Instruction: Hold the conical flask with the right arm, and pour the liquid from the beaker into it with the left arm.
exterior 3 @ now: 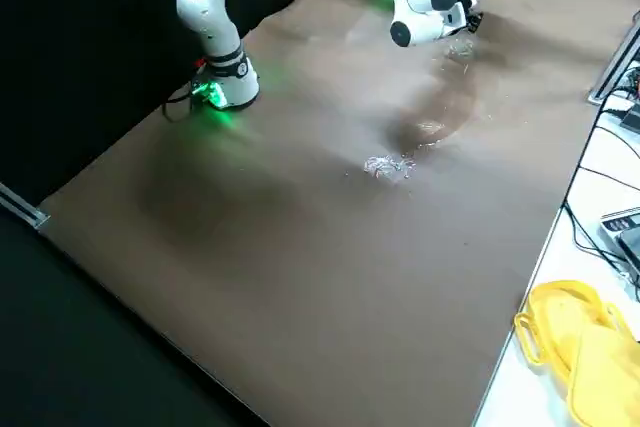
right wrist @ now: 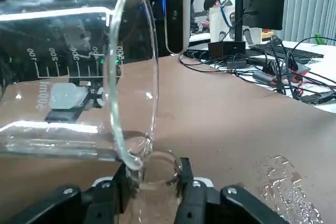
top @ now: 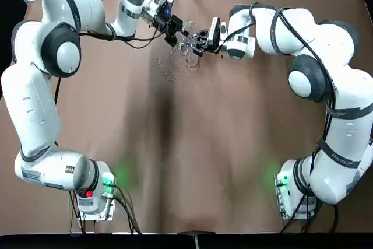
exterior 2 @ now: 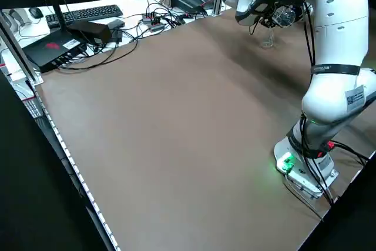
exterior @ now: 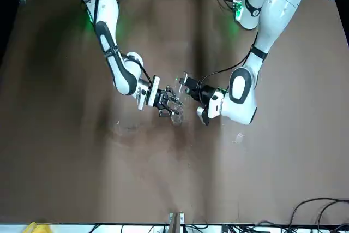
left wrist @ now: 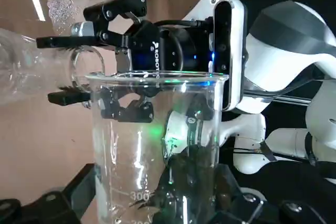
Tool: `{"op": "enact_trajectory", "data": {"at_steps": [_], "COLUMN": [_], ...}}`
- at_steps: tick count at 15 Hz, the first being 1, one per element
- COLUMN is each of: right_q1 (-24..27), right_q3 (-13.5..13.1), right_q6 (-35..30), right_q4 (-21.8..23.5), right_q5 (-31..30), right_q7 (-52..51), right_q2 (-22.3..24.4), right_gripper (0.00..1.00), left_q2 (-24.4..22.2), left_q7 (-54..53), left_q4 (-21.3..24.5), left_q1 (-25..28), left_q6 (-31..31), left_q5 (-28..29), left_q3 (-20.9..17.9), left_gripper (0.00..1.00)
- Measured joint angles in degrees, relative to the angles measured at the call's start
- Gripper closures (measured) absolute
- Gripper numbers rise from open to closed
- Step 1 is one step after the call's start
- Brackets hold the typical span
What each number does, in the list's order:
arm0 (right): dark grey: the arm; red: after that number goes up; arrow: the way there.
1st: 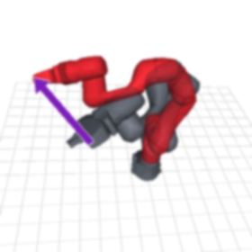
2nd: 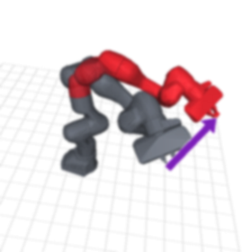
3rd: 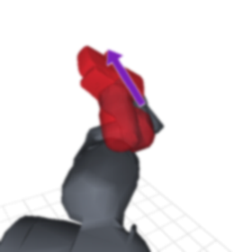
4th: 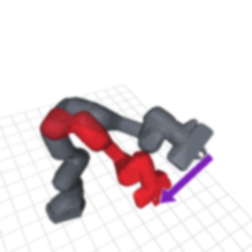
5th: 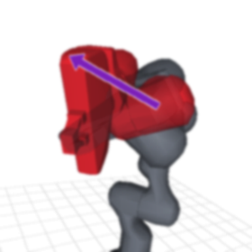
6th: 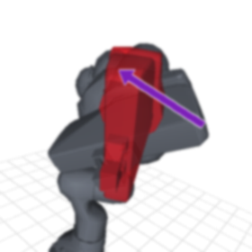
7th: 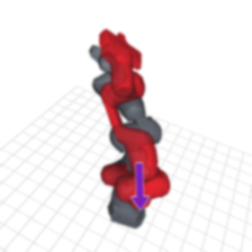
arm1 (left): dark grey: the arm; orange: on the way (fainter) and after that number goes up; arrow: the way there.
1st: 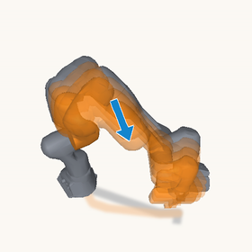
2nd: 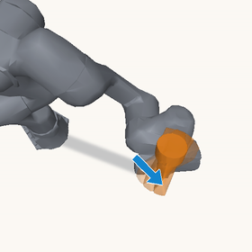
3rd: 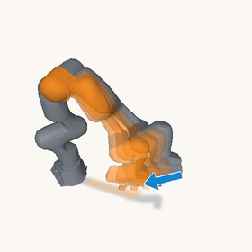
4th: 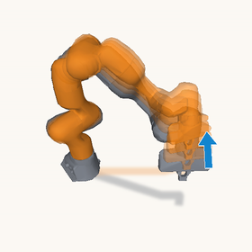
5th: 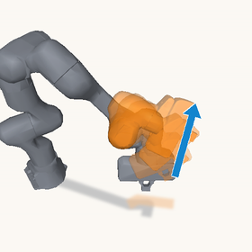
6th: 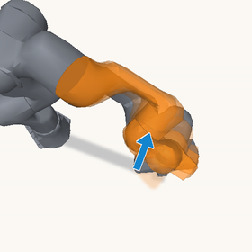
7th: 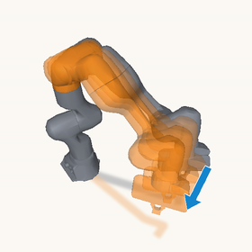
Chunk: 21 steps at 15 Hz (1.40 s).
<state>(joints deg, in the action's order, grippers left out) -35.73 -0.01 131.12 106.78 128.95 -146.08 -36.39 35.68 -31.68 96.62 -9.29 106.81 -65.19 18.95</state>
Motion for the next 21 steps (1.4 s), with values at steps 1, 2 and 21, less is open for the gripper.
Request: {"op": "enact_trajectory", "data": {"at_steps": [1,2,21], "right_q1": [0.00,0.00,0.00], "right_q3": [0.00,0.00,-0.05], "right_q6": [0.01,0.04,0.12], "right_q4": [0.00,0.00,-0.03], "right_q5": [0.00,0.00,0.03], "right_q7": [0.00,-0.05,-0.08], "right_q2": [0.00,0.00,0.00], "right_gripper": [0.61,0.61,0.61], "left_q2": [0.00,0.00,0.01], "left_q7": [0.27,0.30,-56.67], "left_q4": [-0.02,-0.04,-0.34], "left_q1": [-0.04,-0.05,4.01], "left_q6": [0.00,0.00,-7.44], "left_q5": [0.00,0.00,0.18], "left_q3": [0.00,0.00,-0.37], "left_gripper": [0.04,0.04,0.04]}}
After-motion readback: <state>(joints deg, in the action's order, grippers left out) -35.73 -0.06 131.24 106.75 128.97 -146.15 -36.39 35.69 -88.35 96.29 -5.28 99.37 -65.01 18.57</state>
